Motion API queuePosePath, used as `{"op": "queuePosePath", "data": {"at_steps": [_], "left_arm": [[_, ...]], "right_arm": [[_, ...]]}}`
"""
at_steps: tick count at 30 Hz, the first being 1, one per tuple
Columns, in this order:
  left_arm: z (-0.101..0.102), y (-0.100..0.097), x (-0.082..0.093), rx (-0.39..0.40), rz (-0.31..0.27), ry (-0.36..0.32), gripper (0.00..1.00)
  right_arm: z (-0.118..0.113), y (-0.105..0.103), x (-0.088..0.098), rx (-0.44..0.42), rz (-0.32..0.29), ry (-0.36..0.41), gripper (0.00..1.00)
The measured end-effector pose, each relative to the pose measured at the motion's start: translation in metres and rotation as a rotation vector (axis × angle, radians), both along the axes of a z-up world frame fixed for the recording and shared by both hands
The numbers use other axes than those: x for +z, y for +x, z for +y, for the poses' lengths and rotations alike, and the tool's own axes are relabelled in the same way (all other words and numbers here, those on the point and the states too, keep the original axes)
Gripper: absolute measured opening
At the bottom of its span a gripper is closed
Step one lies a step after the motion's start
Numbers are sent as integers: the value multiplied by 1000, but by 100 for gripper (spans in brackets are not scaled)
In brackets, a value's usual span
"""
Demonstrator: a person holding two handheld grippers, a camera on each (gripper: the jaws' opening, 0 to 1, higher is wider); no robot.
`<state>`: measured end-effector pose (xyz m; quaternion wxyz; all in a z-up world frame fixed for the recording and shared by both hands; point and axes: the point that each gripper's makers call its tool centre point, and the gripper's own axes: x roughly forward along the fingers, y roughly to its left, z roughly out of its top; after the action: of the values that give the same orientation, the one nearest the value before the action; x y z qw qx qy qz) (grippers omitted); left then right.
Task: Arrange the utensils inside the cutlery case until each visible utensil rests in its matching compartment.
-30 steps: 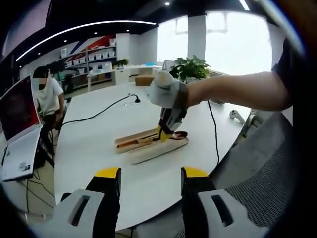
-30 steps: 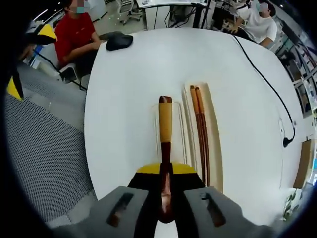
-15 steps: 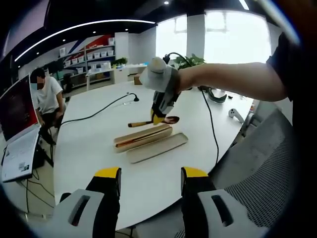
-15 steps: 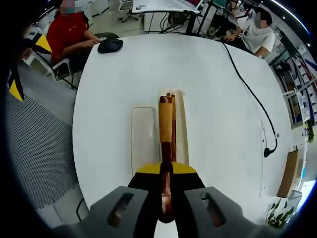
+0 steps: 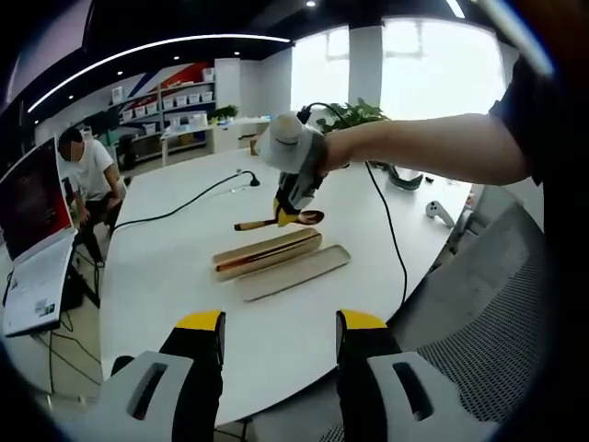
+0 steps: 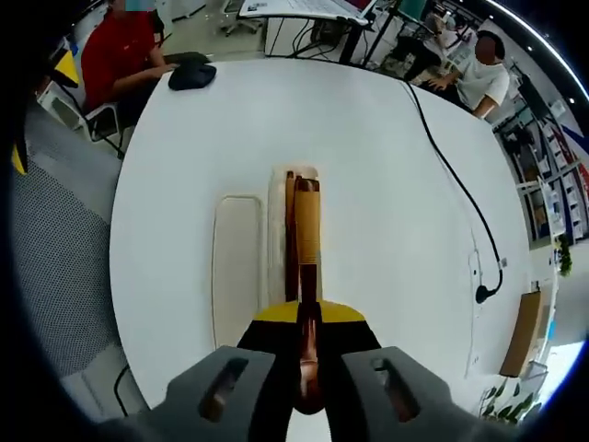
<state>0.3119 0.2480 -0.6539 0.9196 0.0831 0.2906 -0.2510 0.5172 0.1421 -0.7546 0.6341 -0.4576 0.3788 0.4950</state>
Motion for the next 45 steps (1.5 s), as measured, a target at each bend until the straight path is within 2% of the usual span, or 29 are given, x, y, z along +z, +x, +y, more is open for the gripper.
{"op": "queuePosePath", "data": {"at_steps": [3, 14, 26, 39, 45], "left_arm": [[0, 0, -1, 0, 4, -1, 49], [0, -1, -2, -2, 9, -1, 49], [0, -1, -4, 0, 23, -1, 49], [3, -2, -7, 8, 35, 14, 49], [3, -2, -7, 10, 36, 13, 49]], "right_arm": [[2, 2, -4, -20, 26, 22, 1], [-1, 3, -18, -27, 54, 8, 1], [21, -1, -36, -3, 89, 27, 1], [28, -5, -51, 10, 112, 37, 1], [31, -5, -56, 19, 103, 45, 1]]}}
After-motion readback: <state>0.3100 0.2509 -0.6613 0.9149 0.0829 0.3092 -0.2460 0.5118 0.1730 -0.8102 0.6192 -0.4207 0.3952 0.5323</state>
